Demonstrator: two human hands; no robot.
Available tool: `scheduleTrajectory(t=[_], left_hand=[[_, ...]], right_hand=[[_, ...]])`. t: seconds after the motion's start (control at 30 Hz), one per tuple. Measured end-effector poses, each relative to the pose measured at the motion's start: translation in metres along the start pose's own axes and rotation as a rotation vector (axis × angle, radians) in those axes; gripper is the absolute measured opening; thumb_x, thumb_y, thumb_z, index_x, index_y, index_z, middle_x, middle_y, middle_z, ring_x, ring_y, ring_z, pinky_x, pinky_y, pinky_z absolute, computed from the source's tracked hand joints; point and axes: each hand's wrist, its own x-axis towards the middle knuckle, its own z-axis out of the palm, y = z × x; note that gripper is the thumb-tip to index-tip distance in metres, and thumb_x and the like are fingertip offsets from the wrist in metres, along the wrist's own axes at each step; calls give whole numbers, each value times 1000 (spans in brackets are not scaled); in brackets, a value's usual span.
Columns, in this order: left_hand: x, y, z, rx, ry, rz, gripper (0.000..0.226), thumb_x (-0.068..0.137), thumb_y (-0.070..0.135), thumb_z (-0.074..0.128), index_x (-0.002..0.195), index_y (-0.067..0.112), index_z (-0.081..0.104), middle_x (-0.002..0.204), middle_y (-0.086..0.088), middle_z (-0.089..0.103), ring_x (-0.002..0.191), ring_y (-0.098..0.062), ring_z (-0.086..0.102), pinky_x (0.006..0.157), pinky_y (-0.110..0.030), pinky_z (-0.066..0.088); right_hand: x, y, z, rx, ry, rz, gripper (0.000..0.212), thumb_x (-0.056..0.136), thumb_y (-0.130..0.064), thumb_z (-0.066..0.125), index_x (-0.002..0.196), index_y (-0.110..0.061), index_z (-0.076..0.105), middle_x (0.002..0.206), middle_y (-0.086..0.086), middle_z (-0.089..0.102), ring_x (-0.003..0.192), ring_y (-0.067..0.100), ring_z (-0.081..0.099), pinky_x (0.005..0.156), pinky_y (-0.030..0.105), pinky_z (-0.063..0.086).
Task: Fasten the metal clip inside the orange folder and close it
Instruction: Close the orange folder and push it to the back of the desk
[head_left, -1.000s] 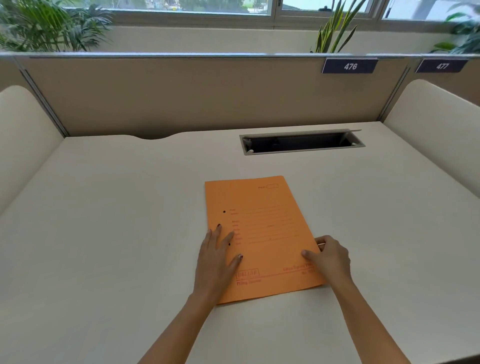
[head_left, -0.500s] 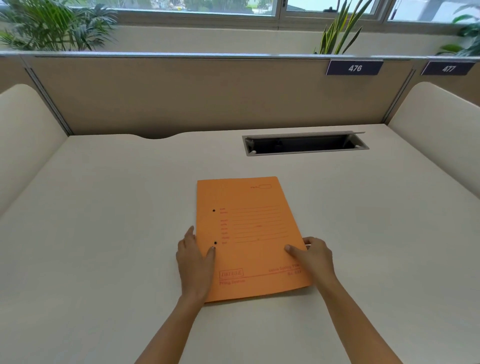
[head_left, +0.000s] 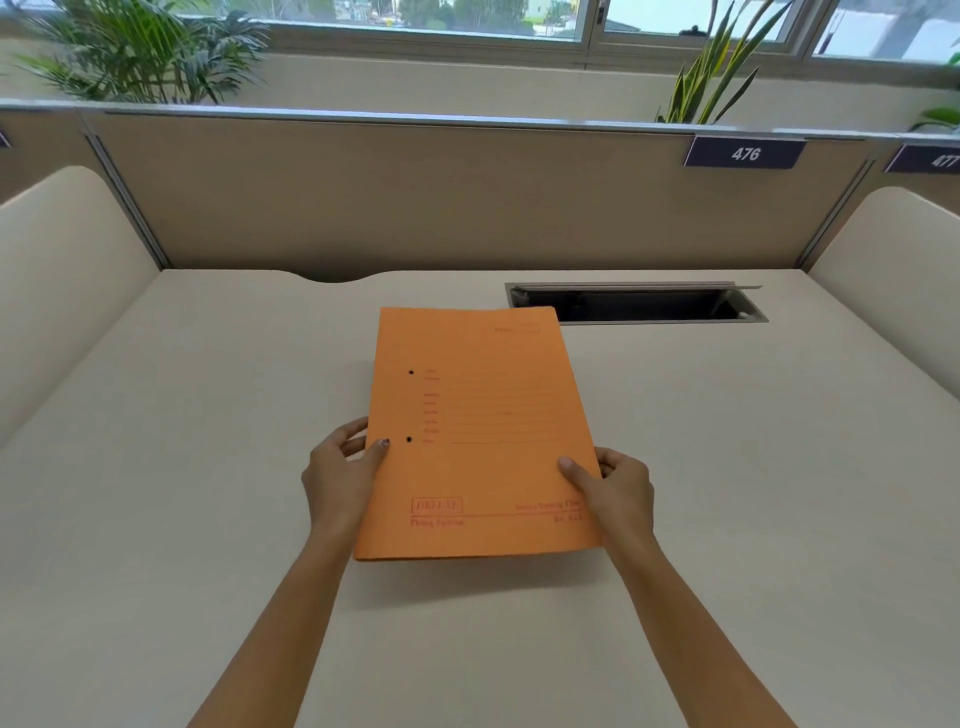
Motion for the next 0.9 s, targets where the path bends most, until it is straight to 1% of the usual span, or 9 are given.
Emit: scheduleTrajectory(t=[0.07, 0.17, 0.3, 0.37, 0.43, 0.53, 0.63, 0.77, 0.9], left_hand=[[18, 10, -1, -16, 20, 24, 36, 85, 26, 67, 120, 25, 62, 104, 0, 67, 91, -16, 62, 78, -33, 49], [49, 23, 3, -20, 55, 50, 36, 85, 25, 67, 121, 24, 62, 109, -2, 69, 92, -16, 62, 78, -33, 48], [94, 36, 14, -25, 107, 24, 36, 88, 21, 64, 124, 21, 60, 119, -10, 67, 98, -22, 62, 86, -40, 50], [117, 39, 21, -22, 128, -3, 36, 89, 20, 62, 126, 20, 59, 121, -11, 66, 100, -25, 62, 87, -39, 48], [135, 40, 28, -22, 139, -25, 36, 91, 20, 60, 128, 18, 58, 124, -11, 64, 103, -26, 61, 87, -38, 47], [164, 38, 40, -9, 138, -32, 36, 93, 18, 57, 129, 16, 57, 126, -11, 63, 108, -29, 60, 92, -40, 47], [186, 31, 53, 12, 141, -51, 36, 93, 14, 57, 129, 12, 57, 128, -13, 62, 113, -31, 59, 97, -43, 45], [210, 17, 68, 60, 155, -82, 36, 93, 11, 56, 129, 9, 57, 128, -15, 61, 115, -34, 57, 102, -43, 42], [227, 5, 75, 117, 149, -81, 35, 92, 15, 58, 127, 8, 58, 125, -15, 63, 112, -35, 59, 101, -45, 43]], right_hand=[[14, -14, 9, 11, 5, -33, 13, 78, -28, 76, 82, -30, 64, 79, -11, 70, 76, 9, 68, 66, 28, 53], [39, -37, 25, 11, 7, -78, 13, 79, -27, 75, 80, -29, 62, 76, -13, 67, 76, 11, 68, 65, 27, 52], [79, -65, 52, -26, 6, -123, 14, 80, -25, 74, 82, -23, 61, 80, -4, 66, 75, 17, 66, 65, 26, 50], [100, -74, 68, -45, 9, -135, 13, 81, -23, 74, 84, -22, 61, 83, -2, 66, 76, 19, 66, 66, 27, 50], [116, -76, 84, -68, 16, -132, 15, 82, -22, 73, 92, -16, 65, 88, 2, 68, 82, 21, 66, 70, 31, 52], [143, -73, 108, -97, 19, -94, 33, 83, -23, 72, 111, -7, 63, 105, 9, 69, 93, 26, 66, 81, 38, 55], [166, -64, 128, -134, 11, -87, 36, 84, -24, 71, 114, -6, 62, 110, 13, 68, 98, 29, 64, 84, 42, 55], [188, -52, 147, -256, 12, -84, 33, 86, -29, 68, 111, -8, 62, 106, 13, 69, 96, 30, 64, 82, 42, 55], [198, -39, 158, -516, 60, -194, 35, 89, -38, 62, 107, -8, 62, 98, 13, 70, 93, 29, 58, 84, 41, 48]])
